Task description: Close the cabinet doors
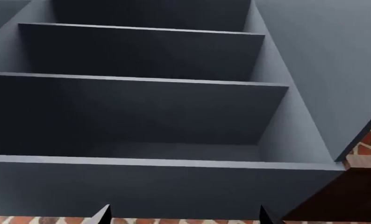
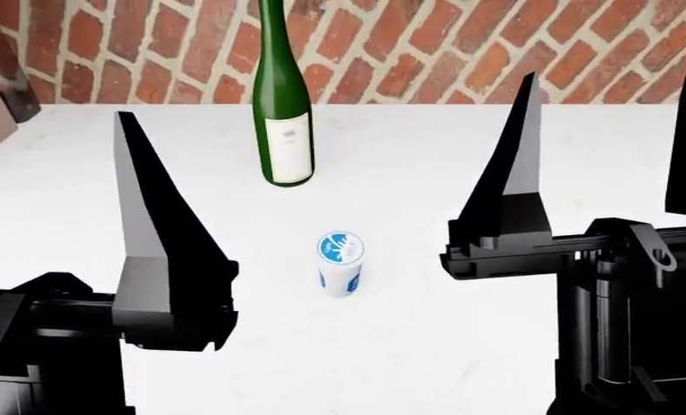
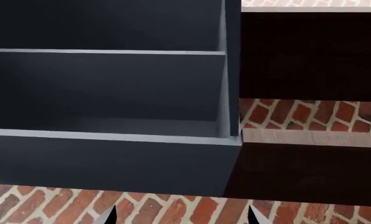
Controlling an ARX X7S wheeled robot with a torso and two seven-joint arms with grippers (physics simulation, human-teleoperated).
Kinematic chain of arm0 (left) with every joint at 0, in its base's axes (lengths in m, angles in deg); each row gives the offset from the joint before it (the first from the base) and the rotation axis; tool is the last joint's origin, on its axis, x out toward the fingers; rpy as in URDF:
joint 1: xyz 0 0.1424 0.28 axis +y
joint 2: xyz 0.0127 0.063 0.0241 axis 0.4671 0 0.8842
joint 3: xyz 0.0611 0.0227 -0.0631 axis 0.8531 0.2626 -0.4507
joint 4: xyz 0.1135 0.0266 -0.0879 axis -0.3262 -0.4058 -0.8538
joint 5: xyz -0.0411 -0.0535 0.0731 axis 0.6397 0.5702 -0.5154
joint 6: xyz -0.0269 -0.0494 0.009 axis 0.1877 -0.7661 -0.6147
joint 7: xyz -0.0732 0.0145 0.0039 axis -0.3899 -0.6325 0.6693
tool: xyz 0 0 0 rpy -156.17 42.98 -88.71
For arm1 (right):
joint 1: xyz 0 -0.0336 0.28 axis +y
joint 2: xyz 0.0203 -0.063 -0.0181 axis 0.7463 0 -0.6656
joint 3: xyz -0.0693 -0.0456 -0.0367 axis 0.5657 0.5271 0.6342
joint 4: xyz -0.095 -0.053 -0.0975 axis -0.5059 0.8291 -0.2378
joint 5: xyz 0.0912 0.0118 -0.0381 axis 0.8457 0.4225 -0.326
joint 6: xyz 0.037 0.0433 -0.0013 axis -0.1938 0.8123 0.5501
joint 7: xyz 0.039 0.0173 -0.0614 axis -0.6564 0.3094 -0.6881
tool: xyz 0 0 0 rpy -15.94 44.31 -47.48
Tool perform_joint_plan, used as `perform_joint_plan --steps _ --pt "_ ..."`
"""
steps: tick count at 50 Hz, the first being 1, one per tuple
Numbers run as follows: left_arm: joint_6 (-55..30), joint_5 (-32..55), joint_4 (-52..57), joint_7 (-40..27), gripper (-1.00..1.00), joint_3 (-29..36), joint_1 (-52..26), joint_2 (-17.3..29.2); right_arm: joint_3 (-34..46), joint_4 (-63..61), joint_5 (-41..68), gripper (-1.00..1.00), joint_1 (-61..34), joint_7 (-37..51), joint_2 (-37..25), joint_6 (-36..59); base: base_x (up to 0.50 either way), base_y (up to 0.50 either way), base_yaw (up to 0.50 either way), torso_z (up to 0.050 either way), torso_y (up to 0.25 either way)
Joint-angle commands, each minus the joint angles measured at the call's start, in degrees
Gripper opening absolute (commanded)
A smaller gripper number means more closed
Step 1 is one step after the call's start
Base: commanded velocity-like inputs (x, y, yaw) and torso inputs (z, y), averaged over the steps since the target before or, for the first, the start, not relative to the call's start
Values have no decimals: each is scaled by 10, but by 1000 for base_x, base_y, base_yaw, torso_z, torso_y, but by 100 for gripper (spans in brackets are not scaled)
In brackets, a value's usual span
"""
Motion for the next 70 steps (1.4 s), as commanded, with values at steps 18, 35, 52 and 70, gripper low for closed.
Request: perform_joint_plan --steps 18,35,52,70 --pt "5 -7 3 -14 100 6 0 11 2 -5 7 100 0 13 -9 -5 0 0 0 49 0" --pt "5 -9 2 -21 100 10 -3 17 2 -4 13 100 -2 20 -14 -5 0 0 0 50 0" --pt "18 5 -2 -28 100 12 0 22 5 -11 11 100 -5 25 -21 -2 210 0 0 21 0" --pt "19 -1 -3 -34 100 20 1 27 -253 -94 477 100 -92 212 -141 7 0 0 0 0 0"
